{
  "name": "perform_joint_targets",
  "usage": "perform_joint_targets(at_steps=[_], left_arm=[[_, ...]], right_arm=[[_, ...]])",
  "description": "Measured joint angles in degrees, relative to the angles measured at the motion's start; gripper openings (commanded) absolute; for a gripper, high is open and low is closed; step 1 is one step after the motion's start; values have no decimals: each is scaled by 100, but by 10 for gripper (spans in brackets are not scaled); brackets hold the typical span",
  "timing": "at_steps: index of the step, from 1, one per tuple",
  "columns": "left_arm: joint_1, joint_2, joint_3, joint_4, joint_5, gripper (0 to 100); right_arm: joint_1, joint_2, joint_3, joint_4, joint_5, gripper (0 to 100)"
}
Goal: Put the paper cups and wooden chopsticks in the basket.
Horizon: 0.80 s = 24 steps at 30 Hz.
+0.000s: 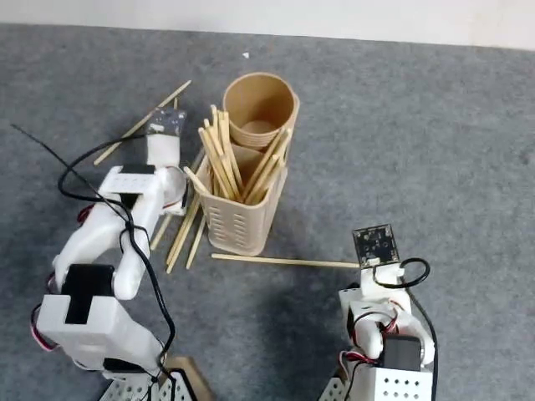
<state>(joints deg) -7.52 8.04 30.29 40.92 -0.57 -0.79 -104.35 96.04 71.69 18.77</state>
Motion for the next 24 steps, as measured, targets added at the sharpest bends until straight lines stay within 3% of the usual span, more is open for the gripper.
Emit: perform_joint_targets(at_steps=[20, 24], left_arm=[[-97, 308, -167, 0, 0, 109], [-88, 677, -712, 466, 0, 101]], right_arm=[[0, 0, 0, 0, 0, 170], [0, 0, 0, 0, 0, 170]])
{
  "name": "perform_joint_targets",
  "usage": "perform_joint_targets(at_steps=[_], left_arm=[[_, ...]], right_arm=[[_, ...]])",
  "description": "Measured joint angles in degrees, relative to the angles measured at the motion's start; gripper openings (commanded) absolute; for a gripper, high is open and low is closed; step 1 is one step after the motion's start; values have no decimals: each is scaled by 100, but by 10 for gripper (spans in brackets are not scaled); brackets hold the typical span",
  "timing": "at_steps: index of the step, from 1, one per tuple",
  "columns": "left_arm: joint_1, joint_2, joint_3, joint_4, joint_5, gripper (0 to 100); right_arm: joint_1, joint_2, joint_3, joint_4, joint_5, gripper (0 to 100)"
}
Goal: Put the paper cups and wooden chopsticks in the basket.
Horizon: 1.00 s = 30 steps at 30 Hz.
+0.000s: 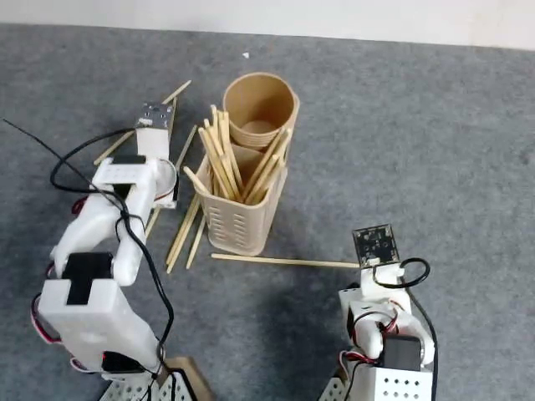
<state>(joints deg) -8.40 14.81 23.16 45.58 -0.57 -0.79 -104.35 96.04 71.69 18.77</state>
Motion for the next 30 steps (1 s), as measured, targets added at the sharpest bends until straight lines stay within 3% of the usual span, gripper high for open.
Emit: perform_joint_targets(at_steps=[4, 15, 25, 30], left_arm=[[26, 334, -484, 396, 9, 8], [35, 158, -686, 703, -264, 4], [18, -2040, -1802, 2233, -404, 4], [677, -3341, -2884, 3033, -404, 4]], right_arm=[[0, 0, 0, 0, 0, 170], [0, 0, 0, 0, 0, 170], [0, 0, 0, 0, 0, 170], [0, 0, 0, 0, 0, 170]])
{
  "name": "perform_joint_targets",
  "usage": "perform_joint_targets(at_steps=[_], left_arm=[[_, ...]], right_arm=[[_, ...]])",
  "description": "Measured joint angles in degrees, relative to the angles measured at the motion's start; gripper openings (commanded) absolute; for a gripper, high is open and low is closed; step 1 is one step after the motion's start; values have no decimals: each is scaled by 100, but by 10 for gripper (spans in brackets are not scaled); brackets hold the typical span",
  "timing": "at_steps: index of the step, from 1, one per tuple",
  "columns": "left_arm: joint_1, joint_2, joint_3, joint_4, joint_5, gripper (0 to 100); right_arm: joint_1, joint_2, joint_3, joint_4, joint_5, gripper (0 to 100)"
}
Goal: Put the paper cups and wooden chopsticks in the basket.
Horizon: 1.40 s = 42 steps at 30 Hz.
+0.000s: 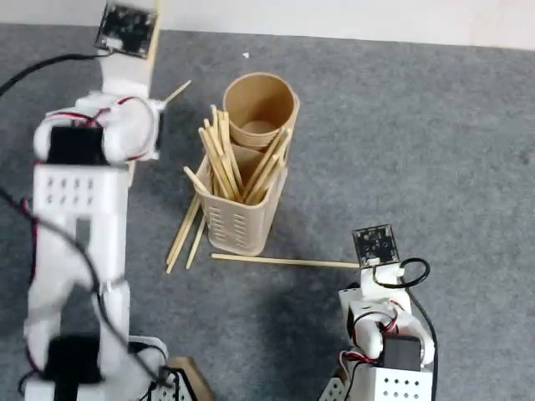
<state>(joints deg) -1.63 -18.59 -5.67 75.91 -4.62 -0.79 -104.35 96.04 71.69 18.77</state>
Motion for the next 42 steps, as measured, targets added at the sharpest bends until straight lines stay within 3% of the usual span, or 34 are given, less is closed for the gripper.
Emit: perform_joint_targets(at_steps=[7, 16, 22, 34, 42], left_arm=[[1600, -932, -844, -141, -26, 4], [2382, -967, 1125, -2884, -26, 4], [2444, -1011, 2822, -4334, -26, 4], [2453, -2945, 5108, -4941, -26, 76], [2444, -3552, 5363, -4941, -26, 75]], right_arm=[[0, 0, 0, 0, 0, 170], [0, 0, 0, 0, 0, 170], [0, 0, 0, 0, 0, 170], [0, 0, 0, 0, 0, 170], [0, 0, 0, 0, 0, 170]])
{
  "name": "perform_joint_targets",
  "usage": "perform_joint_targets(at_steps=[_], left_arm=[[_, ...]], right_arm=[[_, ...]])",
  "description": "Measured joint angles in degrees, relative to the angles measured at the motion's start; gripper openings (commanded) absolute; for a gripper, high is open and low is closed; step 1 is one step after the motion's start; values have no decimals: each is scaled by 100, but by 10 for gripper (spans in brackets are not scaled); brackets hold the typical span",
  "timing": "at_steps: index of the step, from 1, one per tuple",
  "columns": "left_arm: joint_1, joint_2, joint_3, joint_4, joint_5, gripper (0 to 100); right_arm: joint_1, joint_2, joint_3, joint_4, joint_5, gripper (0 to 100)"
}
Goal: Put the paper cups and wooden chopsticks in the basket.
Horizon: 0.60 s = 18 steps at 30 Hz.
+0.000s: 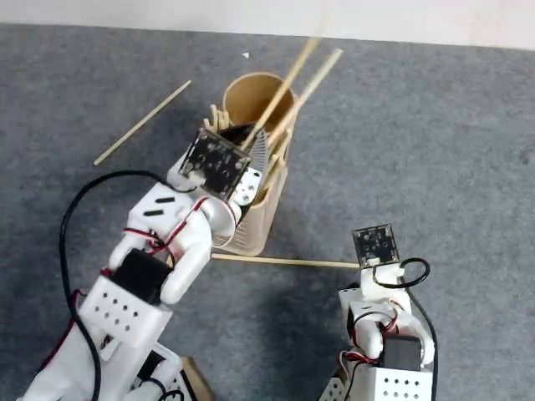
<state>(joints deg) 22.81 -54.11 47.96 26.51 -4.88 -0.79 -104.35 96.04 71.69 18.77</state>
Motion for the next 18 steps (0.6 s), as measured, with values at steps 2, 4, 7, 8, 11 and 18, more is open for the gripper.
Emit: perform_joint_targets(at_steps=[2, 4, 7, 8, 11, 18], left_arm=[[9, -123, 0, -9, 0, 74], [9, -202, 0, -9, 0, 74], [0, -237, 9, 114, 0, 74], [0, -237, 35, 167, 0, 74], [0, -237, 70, 316, 0, 74], [-149, -273, -141, 1037, 0, 76]], right_arm=[[0, 0, 0, 0, 0, 170], [0, 0, 0, 0, 0, 170], [0, 0, 0, 0, 0, 170], [0, 0, 0, 0, 0, 170], [0, 0, 0, 0, 0, 170], [0, 0, 0, 0, 0, 170]])
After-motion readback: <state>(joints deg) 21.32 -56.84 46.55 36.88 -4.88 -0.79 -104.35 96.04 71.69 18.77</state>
